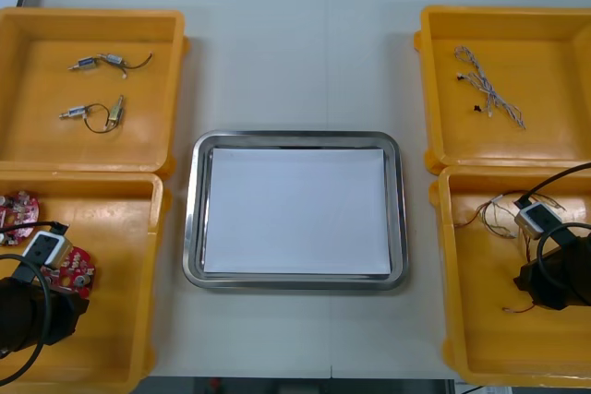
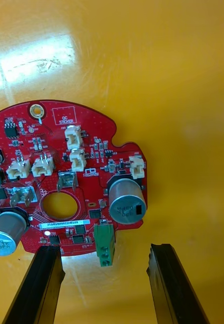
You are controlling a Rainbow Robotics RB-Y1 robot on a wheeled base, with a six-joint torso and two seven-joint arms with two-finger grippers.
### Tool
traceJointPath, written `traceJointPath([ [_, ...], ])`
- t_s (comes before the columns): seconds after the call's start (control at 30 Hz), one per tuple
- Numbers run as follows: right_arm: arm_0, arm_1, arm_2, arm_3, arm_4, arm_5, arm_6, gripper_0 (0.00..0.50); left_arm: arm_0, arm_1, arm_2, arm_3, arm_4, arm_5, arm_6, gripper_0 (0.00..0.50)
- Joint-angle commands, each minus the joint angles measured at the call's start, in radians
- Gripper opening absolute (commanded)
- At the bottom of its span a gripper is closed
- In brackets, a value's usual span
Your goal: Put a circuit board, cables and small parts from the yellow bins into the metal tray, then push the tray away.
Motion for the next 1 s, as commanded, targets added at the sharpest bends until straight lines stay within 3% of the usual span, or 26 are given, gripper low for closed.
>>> traceJointPath([
  [0.03,0.024,0.010,0.026,-0.004,0.012,-0.008,-0.005,0.500,0.013,-0.023,-0.015,0.000,-0.013,-0.013,-0.071,0.500],
  [0.37,0.024,0.012,0.031,0.018,0.019,-0.015,0.000,0.491,0.002,-0.028,-0.020,0.025,-0.022,-0.039,-0.074,0.500],
  [0.4,0.026,0.012,0.034,0.019,0.022,-0.015,0.000,0.424,0.001,-0.031,-0.018,0.026,-0.024,-0.039,-0.074,0.500],
  [0.43,0.026,0.012,0.034,0.018,0.024,-0.015,0.000,0.305,-0.001,-0.032,-0.018,0.026,-0.024,-0.039,-0.074,0.500],
  [0.47,0.026,0.012,0.034,0.018,0.022,-0.015,0.000,0.228,-0.001,-0.034,-0.018,0.026,-0.024,-0.039,-0.074,0.500],
  [0.5,0.024,0.010,0.034,0.018,0.025,-0.015,-0.002,0.077,-0.002,-0.037,-0.020,0.026,-0.025,-0.039,-0.074,0.484],
  [0.53,0.024,0.012,0.034,0.019,0.025,-0.015,-0.003,0.006,-0.004,-0.037,-0.018,0.026,-0.025,-0.039,-0.074,0.451],
  [0.57,0.024,0.012,0.034,0.018,0.027,-0.015,-0.005,0.000,-0.004,-0.037,-0.018,0.026,-0.025,-0.039,-0.073,0.432],
  [0.63,0.024,0.012,0.034,0.018,0.031,-0.015,-0.005,0.000,-0.005,-0.037,-0.020,0.026,-0.025,-0.039,-0.073,0.305],
  [0.73,0.023,0.010,0.034,0.018,0.033,-0.016,-0.007,0.000,-0.005,-0.037,-0.018,0.026,-0.025,-0.039,-0.073,0.181],
  [0.77,0.023,0.010,0.034,0.018,0.031,-0.018,-0.005,0.000,-0.005,-0.037,-0.018,0.026,-0.025,-0.039,-0.071,0.165],
  [0.87,0.023,0.010,0.029,0.013,0.021,-0.019,-0.007,0.000,-0.005,-0.037,-0.018,0.026,-0.027,-0.039,-0.070,0.016],
  [1.0,0.021,0.010,-0.001,-0.019,0.010,-0.001,-0.002,0.000,-0.004,-0.037,-0.018,0.026,-0.028,-0.039,-0.063,0.000],
])
